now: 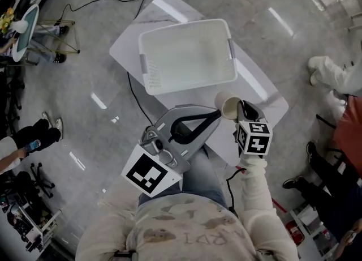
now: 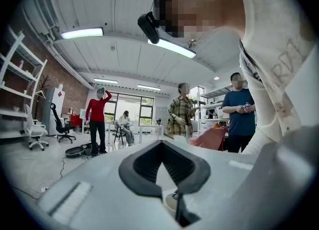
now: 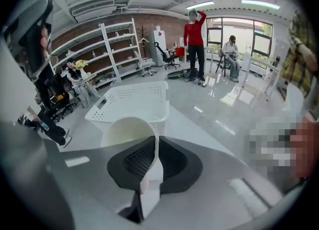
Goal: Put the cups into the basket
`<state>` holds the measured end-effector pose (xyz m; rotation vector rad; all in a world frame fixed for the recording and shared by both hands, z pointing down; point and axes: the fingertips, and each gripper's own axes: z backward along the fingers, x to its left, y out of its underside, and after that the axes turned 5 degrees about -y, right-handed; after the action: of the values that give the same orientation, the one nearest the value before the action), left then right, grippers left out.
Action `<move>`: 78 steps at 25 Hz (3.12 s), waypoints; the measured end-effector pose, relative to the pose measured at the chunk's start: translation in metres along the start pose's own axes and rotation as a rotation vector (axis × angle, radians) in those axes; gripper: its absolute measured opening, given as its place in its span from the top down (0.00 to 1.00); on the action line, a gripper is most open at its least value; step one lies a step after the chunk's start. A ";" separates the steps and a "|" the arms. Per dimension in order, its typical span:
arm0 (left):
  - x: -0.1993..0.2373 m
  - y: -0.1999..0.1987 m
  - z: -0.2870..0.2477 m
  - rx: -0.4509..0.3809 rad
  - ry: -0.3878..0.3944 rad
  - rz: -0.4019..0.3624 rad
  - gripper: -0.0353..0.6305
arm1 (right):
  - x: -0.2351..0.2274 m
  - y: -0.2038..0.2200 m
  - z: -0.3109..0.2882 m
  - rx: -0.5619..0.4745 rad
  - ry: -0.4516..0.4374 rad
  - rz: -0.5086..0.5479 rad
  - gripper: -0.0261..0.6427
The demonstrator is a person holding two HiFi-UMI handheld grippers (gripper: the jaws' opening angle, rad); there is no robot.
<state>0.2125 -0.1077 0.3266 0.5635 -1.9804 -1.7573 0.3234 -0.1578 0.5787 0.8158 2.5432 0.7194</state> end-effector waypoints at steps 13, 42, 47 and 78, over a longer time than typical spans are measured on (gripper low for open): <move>0.013 -0.079 0.056 -0.100 -0.114 -0.049 0.95 | 0.053 -0.051 0.087 -0.124 -0.027 0.054 0.89; 0.277 -0.044 0.086 0.000 0.141 -0.060 0.95 | 0.150 -0.180 -0.136 0.005 0.119 -0.076 0.89; 0.298 -0.011 0.074 0.018 0.183 -0.031 0.95 | 0.147 -0.160 -0.189 0.088 0.121 -0.085 0.89; 0.314 0.083 0.067 0.044 0.205 0.063 0.95 | 0.141 -0.098 -0.316 0.268 0.101 0.062 0.85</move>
<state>-0.0855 -0.2208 0.4179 0.6605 -1.8778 -1.5561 0.0208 -0.2514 0.7492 0.9696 2.7554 0.4522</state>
